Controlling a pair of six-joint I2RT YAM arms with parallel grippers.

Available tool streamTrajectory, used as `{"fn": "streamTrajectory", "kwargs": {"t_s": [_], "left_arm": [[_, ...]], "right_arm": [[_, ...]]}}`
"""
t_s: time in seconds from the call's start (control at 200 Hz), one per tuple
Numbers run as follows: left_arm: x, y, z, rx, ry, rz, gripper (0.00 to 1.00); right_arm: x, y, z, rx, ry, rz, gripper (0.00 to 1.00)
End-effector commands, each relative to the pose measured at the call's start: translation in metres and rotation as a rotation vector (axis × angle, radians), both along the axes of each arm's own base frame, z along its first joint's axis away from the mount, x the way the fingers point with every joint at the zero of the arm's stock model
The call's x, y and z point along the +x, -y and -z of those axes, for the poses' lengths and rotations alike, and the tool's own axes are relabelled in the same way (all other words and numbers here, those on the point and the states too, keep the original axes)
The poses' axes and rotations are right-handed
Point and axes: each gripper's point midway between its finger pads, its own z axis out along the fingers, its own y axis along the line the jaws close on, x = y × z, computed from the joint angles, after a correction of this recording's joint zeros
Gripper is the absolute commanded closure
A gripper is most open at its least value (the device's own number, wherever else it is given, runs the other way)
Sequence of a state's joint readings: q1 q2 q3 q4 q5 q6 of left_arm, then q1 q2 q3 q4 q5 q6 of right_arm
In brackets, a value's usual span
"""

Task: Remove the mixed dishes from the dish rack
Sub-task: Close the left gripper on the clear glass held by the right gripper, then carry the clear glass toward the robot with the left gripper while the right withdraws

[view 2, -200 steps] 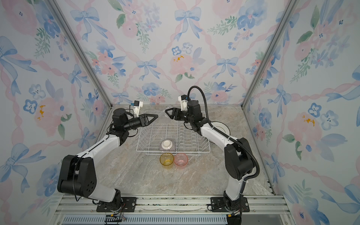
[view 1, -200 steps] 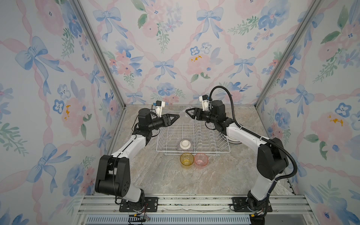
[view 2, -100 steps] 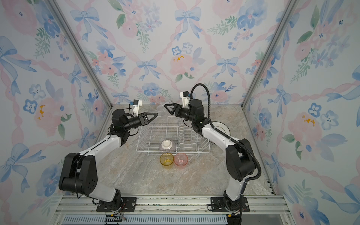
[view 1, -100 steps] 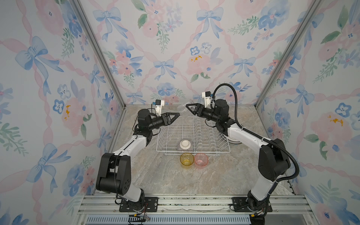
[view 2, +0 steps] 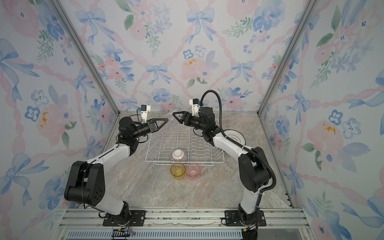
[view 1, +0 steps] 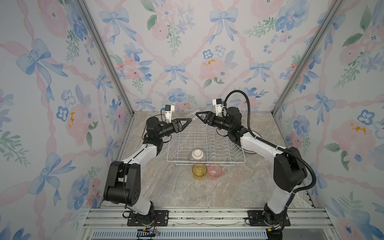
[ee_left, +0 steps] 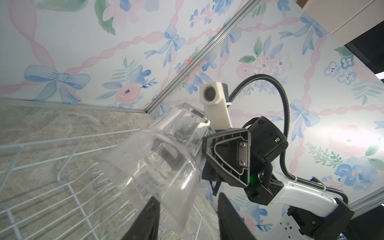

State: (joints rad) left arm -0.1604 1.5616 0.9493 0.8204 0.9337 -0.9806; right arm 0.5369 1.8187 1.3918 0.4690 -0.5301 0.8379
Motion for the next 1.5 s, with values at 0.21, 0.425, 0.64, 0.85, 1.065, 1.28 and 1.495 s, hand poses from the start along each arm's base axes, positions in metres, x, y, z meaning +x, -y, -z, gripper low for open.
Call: {"fn": "streamTrajectory", "kwargs": {"t_s": [0.21, 0.425, 0.64, 0.85, 1.065, 1.28, 1.495], "left_arm": [[-0.006, 0.004, -0.003, -0.059, 0.024, 0.054, 0.77], [-0.007, 0.001, -0.003, -0.058, 0.030, 0.039, 0.89], [-0.010, -0.003, -0.010, -0.056, 0.062, 0.018, 1.00], [-0.017, -0.001, -0.012, -0.052, 0.071, 0.039, 1.00], [-0.023, -0.001, -0.006, -0.010, 0.057, 0.038, 1.00], [-0.026, -0.001, 0.006, 0.134, 0.046, -0.016, 1.00], [-0.034, 0.001, 0.031, 0.476, -0.020, -0.109, 1.00]], "right_arm": [[-0.004, -0.022, -0.028, 0.123, 0.046, -0.067, 0.73], [-0.005, -0.022, -0.026, 0.110, 0.048, -0.064, 0.73], [-0.004, -0.025, -0.019, 0.099, 0.041, -0.070, 0.56], [-0.005, -0.023, -0.024, 0.110, 0.066, -0.066, 0.03], [0.006, 0.003, -0.027, 0.085, 0.092, 0.014, 0.03], [0.016, 0.036, -0.010, -0.115, 0.137, 0.139, 0.03], [0.015, 0.061, 0.006, -0.362, 0.170, 0.220, 0.03]]}}
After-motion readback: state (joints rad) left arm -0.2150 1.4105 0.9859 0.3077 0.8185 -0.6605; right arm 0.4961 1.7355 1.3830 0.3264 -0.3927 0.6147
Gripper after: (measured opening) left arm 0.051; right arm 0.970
